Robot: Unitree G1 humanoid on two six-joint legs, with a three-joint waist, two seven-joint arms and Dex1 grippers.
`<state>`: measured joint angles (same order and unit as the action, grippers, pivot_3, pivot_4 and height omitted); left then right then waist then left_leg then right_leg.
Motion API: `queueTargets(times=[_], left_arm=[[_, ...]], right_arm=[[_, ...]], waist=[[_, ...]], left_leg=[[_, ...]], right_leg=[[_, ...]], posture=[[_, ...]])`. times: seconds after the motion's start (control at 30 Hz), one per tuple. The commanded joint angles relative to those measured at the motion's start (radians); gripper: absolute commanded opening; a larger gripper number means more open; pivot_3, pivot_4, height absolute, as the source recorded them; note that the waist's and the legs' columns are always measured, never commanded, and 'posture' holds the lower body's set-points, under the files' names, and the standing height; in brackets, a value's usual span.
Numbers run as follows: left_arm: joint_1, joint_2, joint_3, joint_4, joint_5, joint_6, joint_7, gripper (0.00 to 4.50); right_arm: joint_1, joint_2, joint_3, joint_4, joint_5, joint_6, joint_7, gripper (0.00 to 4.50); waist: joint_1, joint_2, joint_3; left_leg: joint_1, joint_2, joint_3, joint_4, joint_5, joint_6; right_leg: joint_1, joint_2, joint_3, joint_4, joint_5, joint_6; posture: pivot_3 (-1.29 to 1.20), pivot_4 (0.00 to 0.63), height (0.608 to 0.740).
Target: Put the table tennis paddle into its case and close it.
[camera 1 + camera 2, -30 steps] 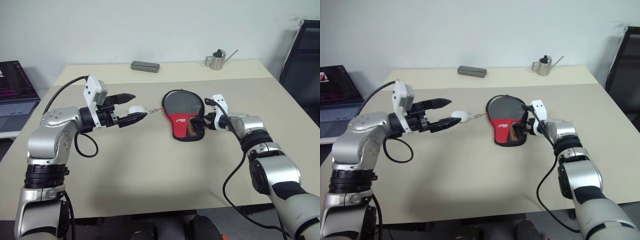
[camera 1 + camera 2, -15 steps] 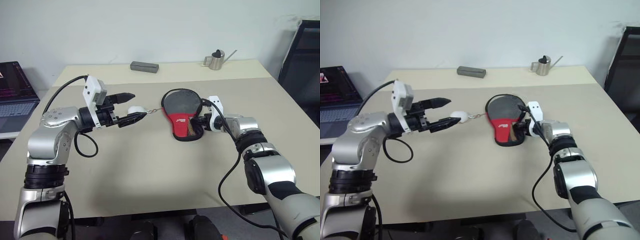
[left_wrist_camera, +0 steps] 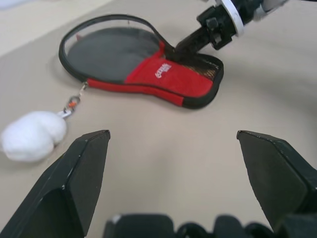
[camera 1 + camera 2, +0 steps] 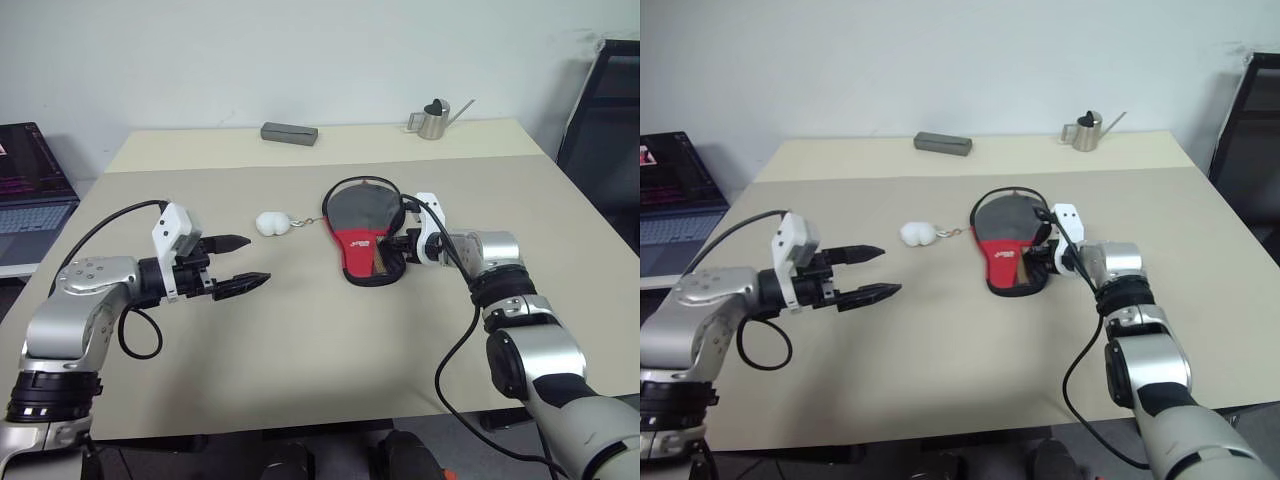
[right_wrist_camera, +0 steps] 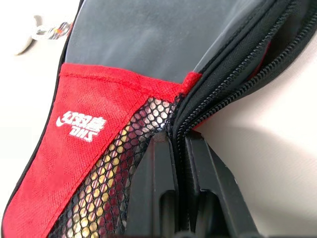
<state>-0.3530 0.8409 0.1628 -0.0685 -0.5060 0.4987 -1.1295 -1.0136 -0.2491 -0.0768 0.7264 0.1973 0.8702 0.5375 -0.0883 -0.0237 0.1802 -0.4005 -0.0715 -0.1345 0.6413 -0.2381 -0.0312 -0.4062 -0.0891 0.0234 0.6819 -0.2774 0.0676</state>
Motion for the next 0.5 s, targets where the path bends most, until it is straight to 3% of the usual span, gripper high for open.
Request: queueTargets(times=[0.03,0.5], left_arm=[[0.015,0.032,0.032,-0.059,-0.030,0.006,-0.023,4.50],[0.069,0.050,0.020,-0.129,-0.076,0.041,-0.062,4.50]], right_arm=[[0.029,0.012,-0.004,-0.157,0.046,0.114,-0.011,0.03],[0.320,-0.001,0.018,-0.750,0.175,0.523,-0.052,0.03]], waist=[[0.001,0.000,0.000],[0.006,0.000,0.000]], left_leg=[[0.000,0.000,0.000,0.000,0.000,0.000],[0.000,0.000,0.000,-0.001,-0.001,0.001]], right_leg=[[0.000,0.000,0.000,0.000,0.000,0.000],[0.000,0.000,0.000,0.000,0.000,0.000]], posture=[[0.00,0.150,0.740],[0.00,0.150,0.740]])
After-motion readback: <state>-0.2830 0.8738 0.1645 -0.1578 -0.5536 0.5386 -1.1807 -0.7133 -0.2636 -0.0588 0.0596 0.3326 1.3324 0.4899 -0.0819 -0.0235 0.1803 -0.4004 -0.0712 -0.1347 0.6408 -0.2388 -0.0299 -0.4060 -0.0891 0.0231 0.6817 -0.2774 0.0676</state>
